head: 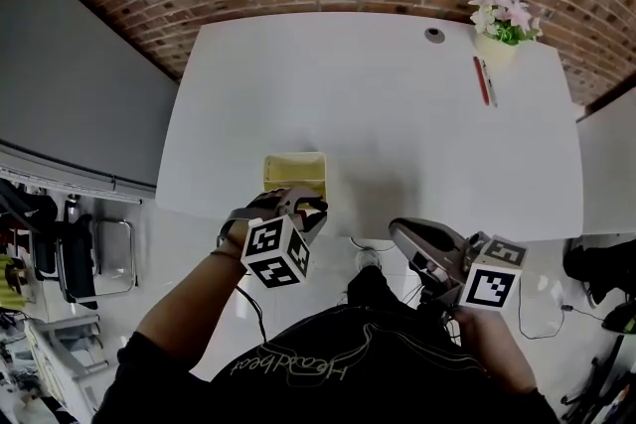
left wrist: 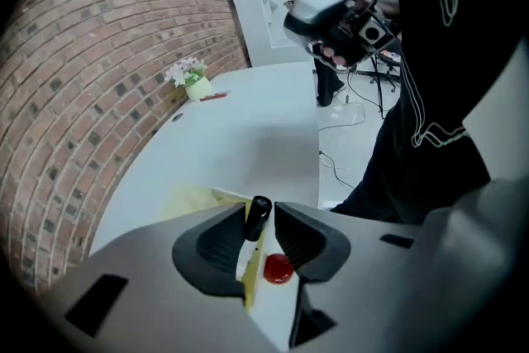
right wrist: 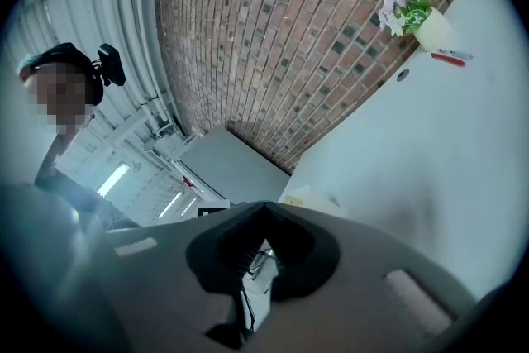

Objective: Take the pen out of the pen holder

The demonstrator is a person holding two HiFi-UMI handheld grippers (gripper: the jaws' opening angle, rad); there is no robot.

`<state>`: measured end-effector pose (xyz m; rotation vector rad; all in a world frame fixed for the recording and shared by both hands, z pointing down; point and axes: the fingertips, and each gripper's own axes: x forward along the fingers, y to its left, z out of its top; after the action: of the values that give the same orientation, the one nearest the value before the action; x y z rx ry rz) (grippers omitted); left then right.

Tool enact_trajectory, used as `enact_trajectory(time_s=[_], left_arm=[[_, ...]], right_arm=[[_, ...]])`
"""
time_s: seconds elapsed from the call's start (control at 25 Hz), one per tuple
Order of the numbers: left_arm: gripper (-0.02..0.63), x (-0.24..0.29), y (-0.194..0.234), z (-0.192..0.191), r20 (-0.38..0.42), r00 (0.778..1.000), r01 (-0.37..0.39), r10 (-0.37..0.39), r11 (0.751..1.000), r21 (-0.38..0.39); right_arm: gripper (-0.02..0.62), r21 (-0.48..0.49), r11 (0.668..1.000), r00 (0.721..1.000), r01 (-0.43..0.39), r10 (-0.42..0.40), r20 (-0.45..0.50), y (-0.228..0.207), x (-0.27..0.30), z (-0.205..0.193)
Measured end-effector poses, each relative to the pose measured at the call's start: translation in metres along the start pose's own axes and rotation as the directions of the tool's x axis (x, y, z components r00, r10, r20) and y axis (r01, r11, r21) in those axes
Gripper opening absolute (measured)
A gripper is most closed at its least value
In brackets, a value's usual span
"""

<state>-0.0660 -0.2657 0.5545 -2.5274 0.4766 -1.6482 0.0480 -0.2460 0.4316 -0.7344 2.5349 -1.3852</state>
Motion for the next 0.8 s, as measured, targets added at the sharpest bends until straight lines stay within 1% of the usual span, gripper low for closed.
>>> enact_trajectory(time_s=[0.36, 0.64, 0.8], left_arm=[[0.101, -0.002, 0.001, 0.001, 0.007, 1.0, 0.024, -0.024, 1.0, -0.014], [0.089, -0.011, 0.002, 0.002, 0.028, 0.999, 0.021, -0.02, 0.999, -0.043], [0.086, -0.017, 0.003, 0.003, 0.036, 0.999, 0.005, -0.003, 0.999, -0.046]], right_arm=[[0.003, 0.017, 1.0, 1.0, 0.01, -0.01, 0.002, -0.005, -0.003, -0.002], [0.003, 0.017, 1.0, 1.0, 0.005, -0.005, -0.001, -0.002, 0.0, -0.004], [0.003, 0.015, 1.0, 1.0, 0.0, 0.0, -0.005, 0.002, 0.002, -0.006]])
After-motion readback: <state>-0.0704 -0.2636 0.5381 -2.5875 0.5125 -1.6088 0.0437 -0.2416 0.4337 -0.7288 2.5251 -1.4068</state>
